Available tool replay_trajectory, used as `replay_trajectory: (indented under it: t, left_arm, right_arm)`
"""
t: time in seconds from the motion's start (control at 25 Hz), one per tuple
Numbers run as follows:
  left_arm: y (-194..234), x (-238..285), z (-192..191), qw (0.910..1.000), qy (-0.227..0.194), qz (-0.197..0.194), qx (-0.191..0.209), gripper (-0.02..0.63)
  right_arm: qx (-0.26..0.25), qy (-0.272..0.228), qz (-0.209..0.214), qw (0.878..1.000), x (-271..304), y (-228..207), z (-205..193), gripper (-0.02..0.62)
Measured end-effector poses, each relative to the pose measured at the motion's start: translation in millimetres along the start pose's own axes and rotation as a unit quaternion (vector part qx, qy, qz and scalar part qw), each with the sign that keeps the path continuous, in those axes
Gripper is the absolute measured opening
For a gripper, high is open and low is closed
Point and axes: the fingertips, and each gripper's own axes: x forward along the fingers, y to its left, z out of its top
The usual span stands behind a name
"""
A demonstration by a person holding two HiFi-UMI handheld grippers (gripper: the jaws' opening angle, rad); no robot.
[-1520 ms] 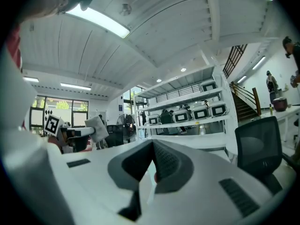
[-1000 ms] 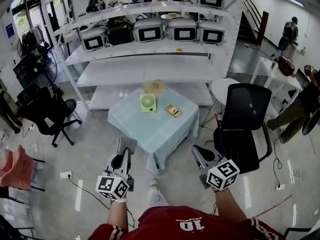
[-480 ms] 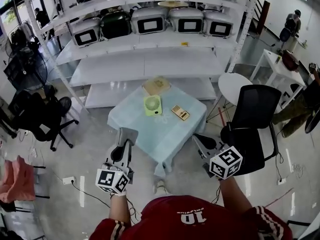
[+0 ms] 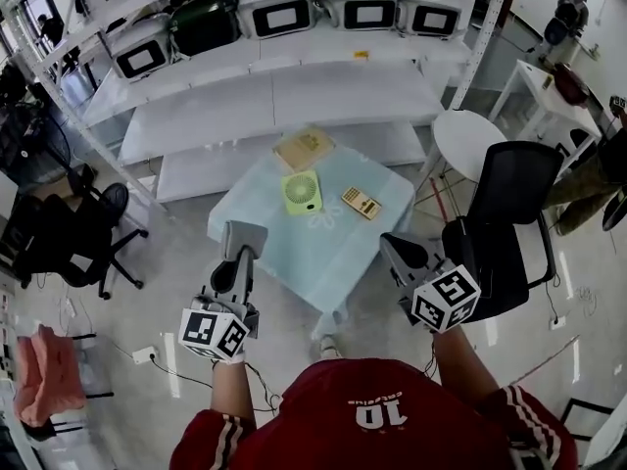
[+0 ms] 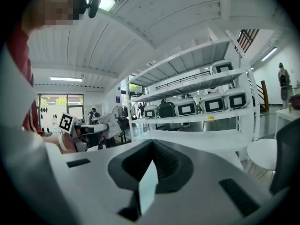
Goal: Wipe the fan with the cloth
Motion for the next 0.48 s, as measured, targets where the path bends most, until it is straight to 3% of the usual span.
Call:
replay_trajectory:
  t: [0.28, 0.48]
  left_arm:
    - [-7.1, 28.8, -17.6, 0.9998, 0.017, -0.006, -0.012, 0.025]
    - [-24.9, 46.0, -22.8, 0.9983, 0.015, 0.0, -0.056, 0.025]
  right_arm:
    - [0.004, -0.002, -0.002, 1.0, 8.8, -29.4, -8.4, 0.003]
    - [0.007, -0.012, 0.019, 1.0, 19.3, -50.1, -1.0, 0.003]
